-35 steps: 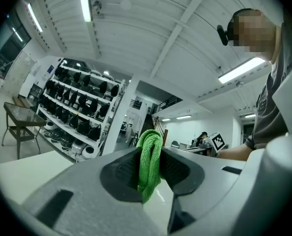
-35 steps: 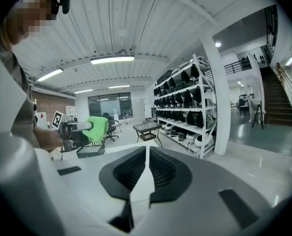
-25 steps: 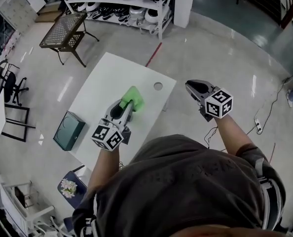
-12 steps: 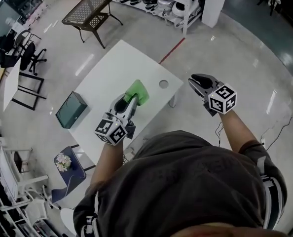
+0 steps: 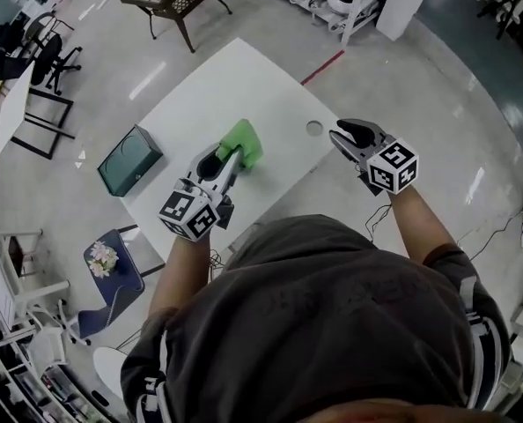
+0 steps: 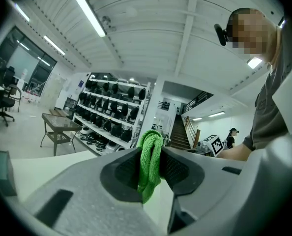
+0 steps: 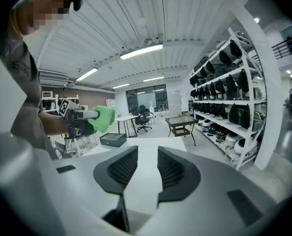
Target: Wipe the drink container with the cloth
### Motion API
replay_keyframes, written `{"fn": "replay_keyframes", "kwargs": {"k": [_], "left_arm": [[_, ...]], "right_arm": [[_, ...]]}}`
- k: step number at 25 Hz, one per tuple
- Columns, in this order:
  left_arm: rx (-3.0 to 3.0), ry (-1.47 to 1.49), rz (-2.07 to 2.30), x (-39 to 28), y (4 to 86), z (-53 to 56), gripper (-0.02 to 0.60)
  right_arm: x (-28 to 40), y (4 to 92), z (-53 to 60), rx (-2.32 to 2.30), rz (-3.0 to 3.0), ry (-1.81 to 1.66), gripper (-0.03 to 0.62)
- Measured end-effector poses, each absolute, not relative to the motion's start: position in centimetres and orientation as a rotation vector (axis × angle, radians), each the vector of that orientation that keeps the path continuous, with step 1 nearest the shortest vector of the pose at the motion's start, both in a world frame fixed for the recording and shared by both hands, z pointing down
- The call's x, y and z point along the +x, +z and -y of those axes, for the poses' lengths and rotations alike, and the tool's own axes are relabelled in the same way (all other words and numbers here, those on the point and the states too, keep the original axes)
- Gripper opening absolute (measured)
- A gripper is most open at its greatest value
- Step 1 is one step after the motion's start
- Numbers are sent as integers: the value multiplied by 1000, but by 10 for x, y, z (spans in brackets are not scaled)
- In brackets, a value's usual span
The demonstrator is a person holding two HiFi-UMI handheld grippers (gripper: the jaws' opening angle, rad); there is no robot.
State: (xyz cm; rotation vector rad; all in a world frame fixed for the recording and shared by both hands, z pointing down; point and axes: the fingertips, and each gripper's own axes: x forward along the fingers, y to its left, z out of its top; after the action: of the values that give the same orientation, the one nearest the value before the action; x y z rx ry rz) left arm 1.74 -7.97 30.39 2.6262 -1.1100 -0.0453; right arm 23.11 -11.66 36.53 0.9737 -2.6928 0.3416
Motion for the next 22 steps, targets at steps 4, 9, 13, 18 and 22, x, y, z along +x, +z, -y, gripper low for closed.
{"fn": "replay_keyframes", "kwargs": {"k": [4, 9, 13, 18, 22], "left_arm": [[2559, -44, 1196, -26, 314, 80, 97], [2428, -16, 1282, -76, 352, 77, 97], [2335, 36, 1286, -116, 390, 73, 97], [2223, 118, 1210, -126, 458, 82, 97], [2176, 177, 1133, -119, 502, 87, 97]], "right_arm": [[199, 382, 116, 863, 2697, 339, 120], [142, 415, 114, 664, 2708, 313, 144], [77, 441, 102, 457, 2693, 266, 198], [27, 500, 101, 292, 2590, 181, 262], [0, 546, 99, 226, 2512, 126, 300]]}}
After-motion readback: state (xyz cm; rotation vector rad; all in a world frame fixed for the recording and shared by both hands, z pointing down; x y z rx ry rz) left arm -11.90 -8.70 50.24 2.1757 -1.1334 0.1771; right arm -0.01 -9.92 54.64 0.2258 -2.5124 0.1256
